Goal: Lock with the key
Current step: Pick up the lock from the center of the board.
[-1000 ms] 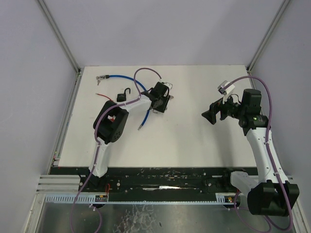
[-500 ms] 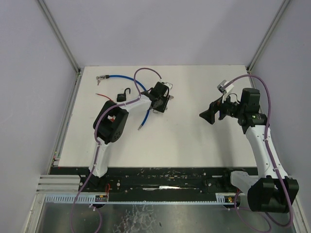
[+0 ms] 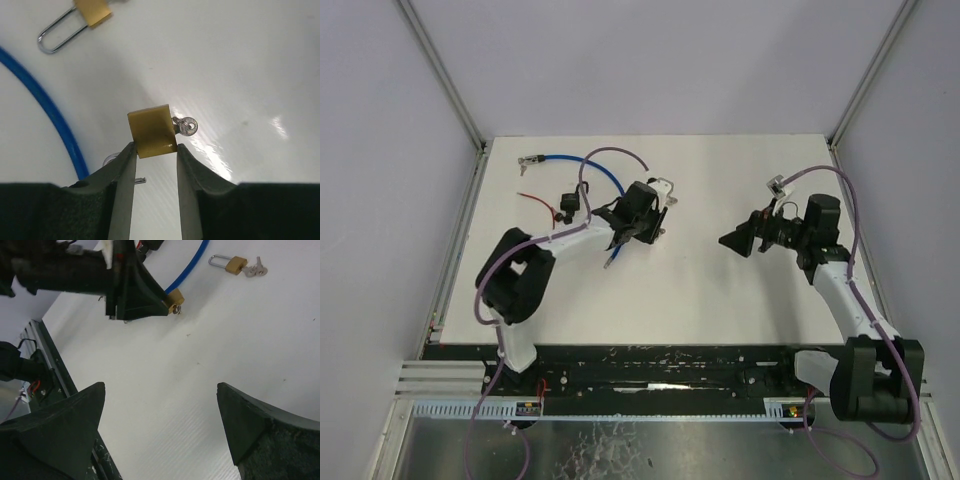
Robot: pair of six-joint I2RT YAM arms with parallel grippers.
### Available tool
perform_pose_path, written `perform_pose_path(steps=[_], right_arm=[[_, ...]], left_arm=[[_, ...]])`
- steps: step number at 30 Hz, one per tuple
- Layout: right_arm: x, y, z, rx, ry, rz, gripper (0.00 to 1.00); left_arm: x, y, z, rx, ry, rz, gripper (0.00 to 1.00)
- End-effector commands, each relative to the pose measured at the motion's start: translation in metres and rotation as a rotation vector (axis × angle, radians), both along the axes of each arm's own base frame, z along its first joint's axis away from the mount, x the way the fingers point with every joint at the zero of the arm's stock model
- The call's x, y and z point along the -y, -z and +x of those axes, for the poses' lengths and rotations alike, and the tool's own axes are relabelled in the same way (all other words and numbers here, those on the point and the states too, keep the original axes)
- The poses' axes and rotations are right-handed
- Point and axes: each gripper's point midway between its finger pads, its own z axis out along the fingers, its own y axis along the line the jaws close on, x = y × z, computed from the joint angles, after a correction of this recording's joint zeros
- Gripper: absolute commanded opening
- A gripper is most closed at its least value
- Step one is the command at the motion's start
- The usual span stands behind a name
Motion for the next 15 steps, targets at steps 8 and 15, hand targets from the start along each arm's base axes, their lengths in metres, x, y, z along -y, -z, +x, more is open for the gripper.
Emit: perform_pose_path(steps=[8, 15], right_arm=[[-0.017, 0.003, 0.012, -0.119, -0.015, 0.189, 0.94], [-0.025, 0.023, 0.015, -0.206, -0.019, 0.158, 0.83]], left_arm=[[0.078, -0.084, -0.059, 0.406, 0.242, -0.336, 0.03], [0.092, -0.097, -0.085, 0.545, 0.287, -0.369, 0.02]])
